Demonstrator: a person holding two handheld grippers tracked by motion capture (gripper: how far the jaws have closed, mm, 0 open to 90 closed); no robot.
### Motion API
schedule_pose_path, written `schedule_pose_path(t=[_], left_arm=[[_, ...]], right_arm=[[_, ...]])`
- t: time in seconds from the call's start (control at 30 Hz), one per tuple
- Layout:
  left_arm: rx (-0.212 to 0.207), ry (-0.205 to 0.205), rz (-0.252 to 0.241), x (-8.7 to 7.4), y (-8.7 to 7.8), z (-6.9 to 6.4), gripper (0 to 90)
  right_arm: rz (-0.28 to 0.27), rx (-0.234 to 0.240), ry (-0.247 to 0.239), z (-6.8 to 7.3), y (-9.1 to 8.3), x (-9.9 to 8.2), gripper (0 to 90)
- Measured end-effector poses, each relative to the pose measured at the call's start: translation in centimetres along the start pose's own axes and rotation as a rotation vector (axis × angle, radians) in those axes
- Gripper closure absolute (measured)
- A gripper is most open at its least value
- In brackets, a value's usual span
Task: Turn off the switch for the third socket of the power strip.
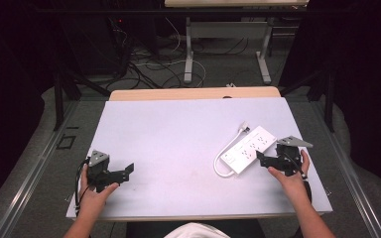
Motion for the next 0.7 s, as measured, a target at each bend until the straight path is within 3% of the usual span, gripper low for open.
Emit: schedule_pose_path(t=[0.3,0.7], left_arm=[[0.008,0.002,-0.004,0.0,-0.2,0.1,0.3],[0.005,-0.004,0.002,-0.1,-0.1,0.2,0.4]], right_arm=[[0.041,0.033,-0.013,0.9,1.1,0.5,14.6],[0.047,0.028,0.002,1.9,2.6,2.5,16.8]])
Point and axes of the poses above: each handheld gripper's, and its own axes: y roughly forward along the jaws, x roughly out of its top, z roughly to its left, the point moved 5 cm from there along y, roughly forward along the jaws, and after that the axes turned 13 degrees about y, right-handed, at the moved point
